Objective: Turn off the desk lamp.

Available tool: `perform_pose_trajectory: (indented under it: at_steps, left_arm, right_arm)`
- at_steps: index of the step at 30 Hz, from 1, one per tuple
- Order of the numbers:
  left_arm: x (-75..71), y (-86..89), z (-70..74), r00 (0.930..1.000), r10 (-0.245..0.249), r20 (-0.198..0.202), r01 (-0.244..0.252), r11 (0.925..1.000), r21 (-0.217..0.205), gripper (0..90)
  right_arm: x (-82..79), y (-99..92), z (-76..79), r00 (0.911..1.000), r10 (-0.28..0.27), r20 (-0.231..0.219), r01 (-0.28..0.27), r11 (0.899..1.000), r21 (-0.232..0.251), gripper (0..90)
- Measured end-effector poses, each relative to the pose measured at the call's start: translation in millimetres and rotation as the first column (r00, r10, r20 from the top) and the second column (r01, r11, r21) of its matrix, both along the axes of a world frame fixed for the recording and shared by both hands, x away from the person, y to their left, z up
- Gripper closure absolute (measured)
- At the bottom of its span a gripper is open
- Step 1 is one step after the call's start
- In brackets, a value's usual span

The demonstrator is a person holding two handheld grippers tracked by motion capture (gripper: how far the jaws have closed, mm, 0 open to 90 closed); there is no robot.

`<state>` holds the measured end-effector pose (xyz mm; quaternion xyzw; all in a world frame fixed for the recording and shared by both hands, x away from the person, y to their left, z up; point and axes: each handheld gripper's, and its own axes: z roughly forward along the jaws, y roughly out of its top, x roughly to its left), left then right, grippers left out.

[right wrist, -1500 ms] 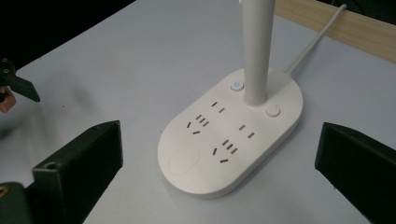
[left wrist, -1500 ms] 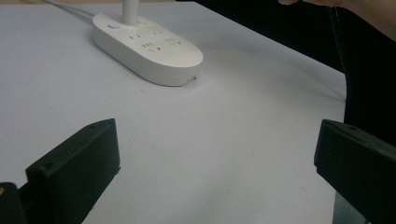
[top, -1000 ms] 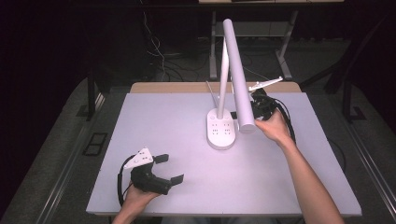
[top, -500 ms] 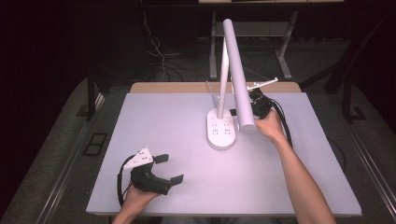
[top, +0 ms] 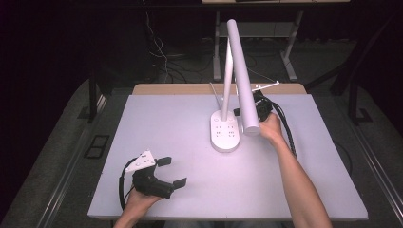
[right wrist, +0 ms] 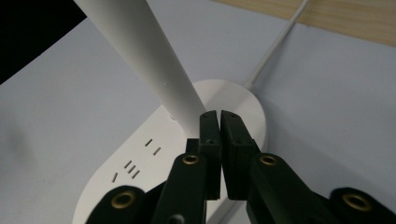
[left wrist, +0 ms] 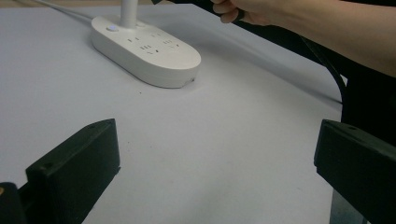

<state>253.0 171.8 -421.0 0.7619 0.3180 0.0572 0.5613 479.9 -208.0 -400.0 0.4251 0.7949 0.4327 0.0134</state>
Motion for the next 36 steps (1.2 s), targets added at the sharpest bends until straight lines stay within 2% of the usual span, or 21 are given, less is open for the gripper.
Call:
perform_pose_trajectory:
  at_steps: [4,19,31,34,36]
  left_arm:
    - [0.1,0.2,0.2,1.0,-0.001,0.002,0.001,1.0,0.001,0.0]
    - [1.0,1.1,0.2,1.0,0.0,0.002,0.0,1.0,0.001,0.0]
    - [0.2,-1.0,0.0,1.0,-0.007,0.001,0.007,1.0,0.005,0.0]
    - [1.2,0.1,-0.2,1.0,-0.005,0.0,0.005,1.0,0.002,0.0]
    - [1.3,0.4,-0.2,1.0,-0.001,-0.002,0.001,1.0,-0.002,0.0]
  right_arm:
    - [2.5,4.7,-5.3,0.9999,-0.015,-0.003,0.015,1.0,-0.002,90.0]
    - [9.6,15.5,-27.0,0.9996,-0.014,-0.025,0.013,1.0,-0.02,90.0]
    - [9.0,17.9,-29.3,0.9997,-0.022,-0.013,0.021,0.999,-0.03,90.0]
    - [7.9,21.2,-26.7,0.9997,-0.025,-0.003,0.025,0.998,-0.06,90.0]
    - [7.8,21.0,-26.1,0.9997,-0.025,-0.009,0.024,0.999,-0.049,90.0]
